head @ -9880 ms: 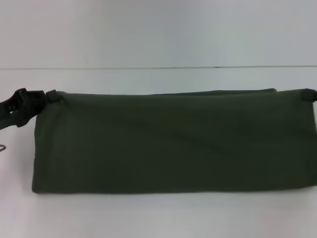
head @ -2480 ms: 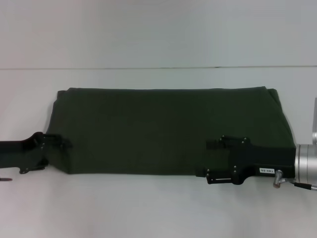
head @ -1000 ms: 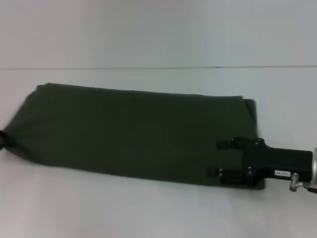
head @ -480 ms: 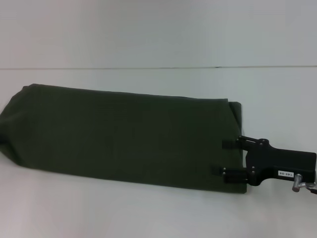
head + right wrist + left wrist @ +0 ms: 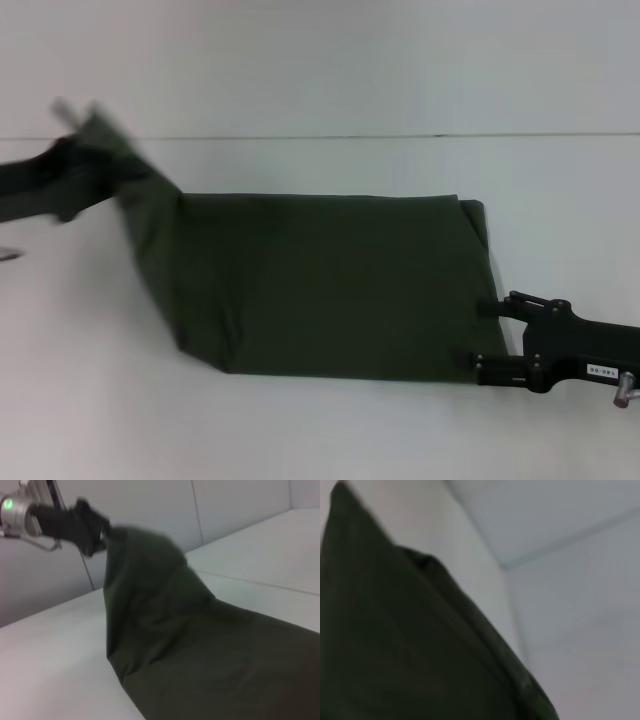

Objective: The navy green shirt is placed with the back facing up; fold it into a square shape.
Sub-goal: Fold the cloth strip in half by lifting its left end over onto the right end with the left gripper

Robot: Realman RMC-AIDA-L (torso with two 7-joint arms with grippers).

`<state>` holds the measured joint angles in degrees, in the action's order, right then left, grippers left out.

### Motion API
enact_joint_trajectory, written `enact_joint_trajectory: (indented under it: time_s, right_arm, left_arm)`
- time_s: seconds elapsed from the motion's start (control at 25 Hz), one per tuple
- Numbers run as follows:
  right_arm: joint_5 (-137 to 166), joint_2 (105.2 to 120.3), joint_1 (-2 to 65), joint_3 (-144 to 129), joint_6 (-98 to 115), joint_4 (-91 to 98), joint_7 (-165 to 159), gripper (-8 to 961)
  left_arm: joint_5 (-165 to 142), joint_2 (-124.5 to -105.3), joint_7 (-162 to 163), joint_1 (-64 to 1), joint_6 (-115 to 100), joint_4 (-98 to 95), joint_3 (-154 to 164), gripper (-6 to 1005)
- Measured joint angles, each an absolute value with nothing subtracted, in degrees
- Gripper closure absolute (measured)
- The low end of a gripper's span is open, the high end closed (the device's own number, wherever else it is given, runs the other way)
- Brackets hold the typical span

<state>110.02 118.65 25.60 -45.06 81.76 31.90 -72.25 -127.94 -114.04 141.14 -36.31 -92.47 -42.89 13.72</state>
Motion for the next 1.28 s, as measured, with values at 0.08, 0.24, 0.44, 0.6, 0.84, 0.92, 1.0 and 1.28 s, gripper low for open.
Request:
enact_joint_trajectory:
  time_s: [0.08, 0.24, 0.44, 0.6, 0.84, 0.92, 1.0, 1.28]
  right_arm:
    - [110.0, 118.64, 25.3, -45.0, 81.5, 31.9, -72.2, 28]
    - [110.0, 118.7, 24.8, -44.8, 81.4, 31.9, -72.2, 28]
    - [110.0, 118.68, 23.5, -44.4, 81.6, 31.9, -72.3, 28]
    - [109.9, 118.6, 22.0, -43.3, 82.1, 31.9, -72.2, 28]
    - [109.9, 118.56, 21.5, -41.9, 83.6, 32.1, -72.4, 29]
    - [109.9, 118.56, 21.5, -41.5, 84.0, 32.4, -72.5, 29]
    - [109.9, 118.56, 21.5, -41.3, 84.2, 32.5, -72.5, 29]
    - [110.0, 118.15, 21.3, -40.8, 85.1, 32.6, -72.6, 29]
  left_arm:
    - [-124.0, -115.51, 141.2, -37.9, -92.9, -42.8, 17.4, 872]
    - [-118.4, -119.29, 141.2, -41.8, -91.9, -42.8, 23.5, 862]
    - [-113.8, -124.29, 139.4, -46.0, -84.2, -39.2, 33.2, 850]
    - [-105.8, -124.27, 130.9, -49.3, -75.1, -24.2, 41.7, 841]
    - [-103.9, -124.66, 123.1, -50.2, -68.6, -14.1, 42.6, 826]
    - [-103.2, -124.66, 121.3, -49.8, -67.3, -12.4, 42.3, 822]
    - [-101.2, -124.67, 117.7, -49.2, -66.9, -10.0, 42.2, 817]
    - [-95.0, -124.72, 107.1, -47.7, -74.4, -6.2, 42.2, 800]
